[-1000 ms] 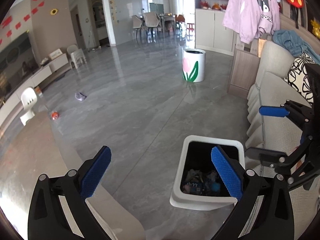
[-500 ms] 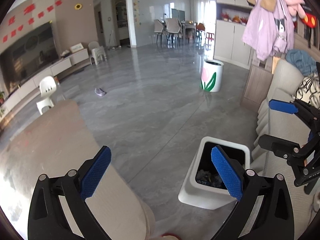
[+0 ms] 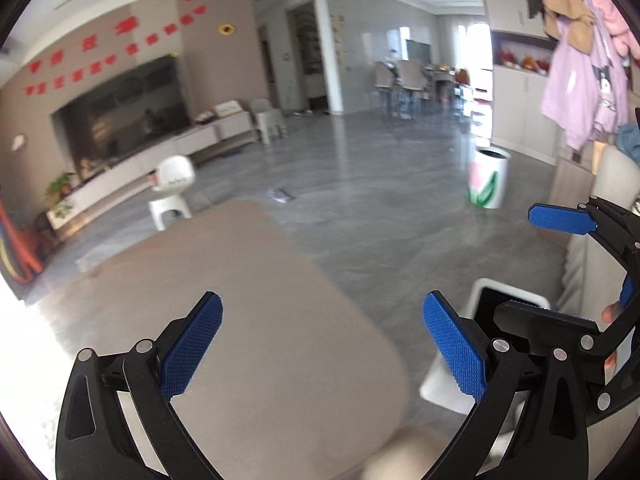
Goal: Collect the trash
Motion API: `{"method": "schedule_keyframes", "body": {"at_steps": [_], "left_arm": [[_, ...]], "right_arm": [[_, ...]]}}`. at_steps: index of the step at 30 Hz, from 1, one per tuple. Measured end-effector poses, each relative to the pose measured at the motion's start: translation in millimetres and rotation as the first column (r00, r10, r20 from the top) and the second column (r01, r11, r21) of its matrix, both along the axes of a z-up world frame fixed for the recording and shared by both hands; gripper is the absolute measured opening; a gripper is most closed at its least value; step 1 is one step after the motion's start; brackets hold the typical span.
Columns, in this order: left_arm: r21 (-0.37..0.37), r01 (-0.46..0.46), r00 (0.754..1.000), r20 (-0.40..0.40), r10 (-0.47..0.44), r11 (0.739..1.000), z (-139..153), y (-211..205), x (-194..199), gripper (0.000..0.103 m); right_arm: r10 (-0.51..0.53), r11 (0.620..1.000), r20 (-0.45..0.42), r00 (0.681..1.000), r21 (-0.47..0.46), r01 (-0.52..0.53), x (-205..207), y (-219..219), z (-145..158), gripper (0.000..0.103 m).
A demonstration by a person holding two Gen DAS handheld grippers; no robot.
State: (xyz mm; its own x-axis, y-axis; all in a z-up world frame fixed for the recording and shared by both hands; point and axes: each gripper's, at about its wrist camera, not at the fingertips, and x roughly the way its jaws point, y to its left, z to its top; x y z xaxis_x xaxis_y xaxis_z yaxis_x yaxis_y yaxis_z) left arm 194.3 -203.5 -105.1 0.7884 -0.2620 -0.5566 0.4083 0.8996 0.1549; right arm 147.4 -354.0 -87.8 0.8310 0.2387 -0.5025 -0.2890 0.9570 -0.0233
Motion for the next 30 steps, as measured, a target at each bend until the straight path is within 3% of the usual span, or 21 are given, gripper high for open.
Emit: {"method": "schedule_keyframes", "body": {"at_steps": [12,19,30], "left_arm": [[-0.023,-0.147,0.989,0.008,0.147,0.989,13,110,-7,0.098],[-0.018,-0.25,0.968,0.019,0.25,0.968,12,150,-12,0.098],[-0.021,-0.332,0.943,0.023,0.332,0.943,14,215,-20,0.098]], "right_arm": [[0.185,0.983,-0.001,0.983,0.007,-0.185,20,99,8,0.099],[0.23,0.973,0.022,0.973,-0.003,-0.23,22,145,14,0.099],[0.312,0.95,0.022,0.95,-0.009,-0.312,23,211,17,0.099]]}}
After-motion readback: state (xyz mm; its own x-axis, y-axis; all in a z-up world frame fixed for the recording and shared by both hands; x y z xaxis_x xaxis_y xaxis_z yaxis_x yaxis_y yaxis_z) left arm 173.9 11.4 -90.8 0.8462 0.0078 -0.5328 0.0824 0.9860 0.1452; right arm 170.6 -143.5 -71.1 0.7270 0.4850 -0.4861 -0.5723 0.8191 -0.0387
